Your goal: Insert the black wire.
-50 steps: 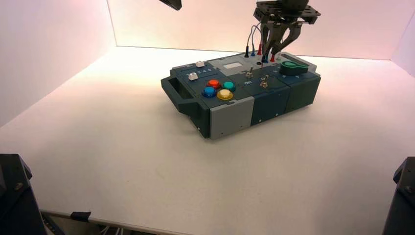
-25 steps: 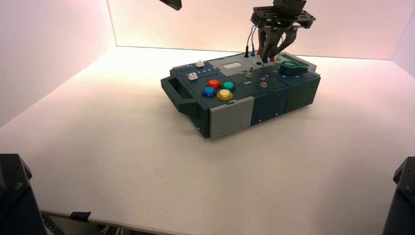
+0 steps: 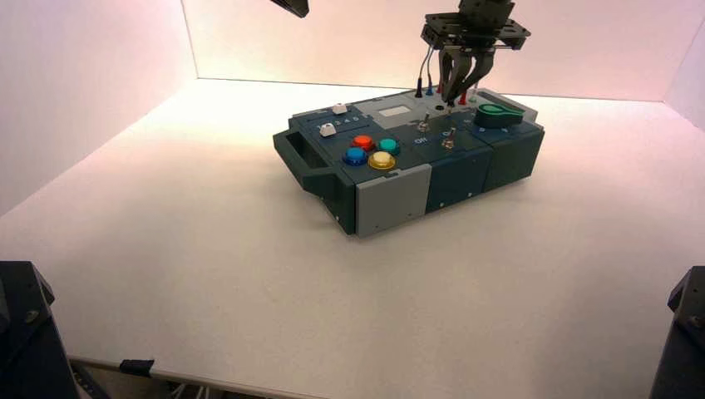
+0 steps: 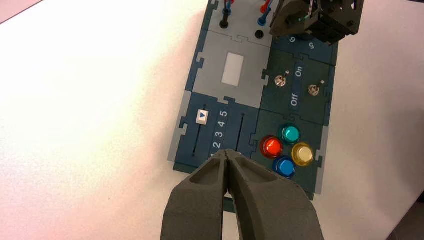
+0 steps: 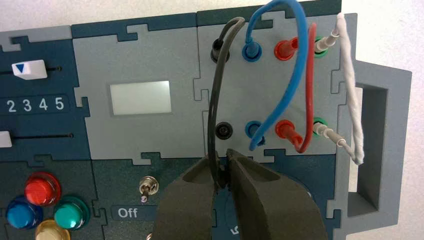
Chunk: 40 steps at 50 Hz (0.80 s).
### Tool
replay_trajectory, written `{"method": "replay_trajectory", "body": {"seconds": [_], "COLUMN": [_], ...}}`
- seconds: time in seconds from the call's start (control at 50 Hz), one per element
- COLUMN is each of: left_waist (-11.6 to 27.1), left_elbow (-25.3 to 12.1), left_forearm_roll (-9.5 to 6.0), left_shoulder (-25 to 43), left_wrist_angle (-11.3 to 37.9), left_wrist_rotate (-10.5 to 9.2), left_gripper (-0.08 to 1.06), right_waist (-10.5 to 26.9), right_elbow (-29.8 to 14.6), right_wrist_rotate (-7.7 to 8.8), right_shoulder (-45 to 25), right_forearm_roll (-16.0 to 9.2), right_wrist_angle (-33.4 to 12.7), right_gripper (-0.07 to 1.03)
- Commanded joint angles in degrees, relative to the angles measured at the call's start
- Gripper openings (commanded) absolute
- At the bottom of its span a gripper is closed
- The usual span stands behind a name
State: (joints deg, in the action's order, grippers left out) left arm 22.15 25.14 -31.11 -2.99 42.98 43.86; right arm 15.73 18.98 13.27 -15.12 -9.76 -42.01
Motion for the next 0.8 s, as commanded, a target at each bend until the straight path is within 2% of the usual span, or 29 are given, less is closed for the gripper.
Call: {"method": "replay_trajectory", "body": {"seconds": [0.02,0.28,0.6,0.8], "left_waist": [0.3,0.4,0.4,0.4], "left_elbow": [-0.4,-0.4,-0.4,-0.4], "left_forearm_roll": [-0.09,-0.09,-0.09,-0.09], "left_shoulder": [-1.1,-1.2,-1.1,-1.1], "left_wrist_angle": [-0.1,0.0,0.0,0.0], "left_wrist_rotate": [0.18,0.18,0.18,0.26], "left_gripper": [-0.03,-0.03,-0.03,-0.03], "right_waist": [1.0,1.8,1.8,1.8], "right_elbow": [-1.7,-1.6,-1.0,-0.5], "right_wrist_rotate": [0.09,0.00,-0.09,-0.09], "right_shoulder": [2.8,3.4,3.7,3.6], "right_forearm_roll": [-0.1,-0.1,2.0,2.5], "right_wrist_angle": [0.2,3.1,5.6,6.6], "right_gripper": [-0.02,-0.02,-0.02,-0.02]}}
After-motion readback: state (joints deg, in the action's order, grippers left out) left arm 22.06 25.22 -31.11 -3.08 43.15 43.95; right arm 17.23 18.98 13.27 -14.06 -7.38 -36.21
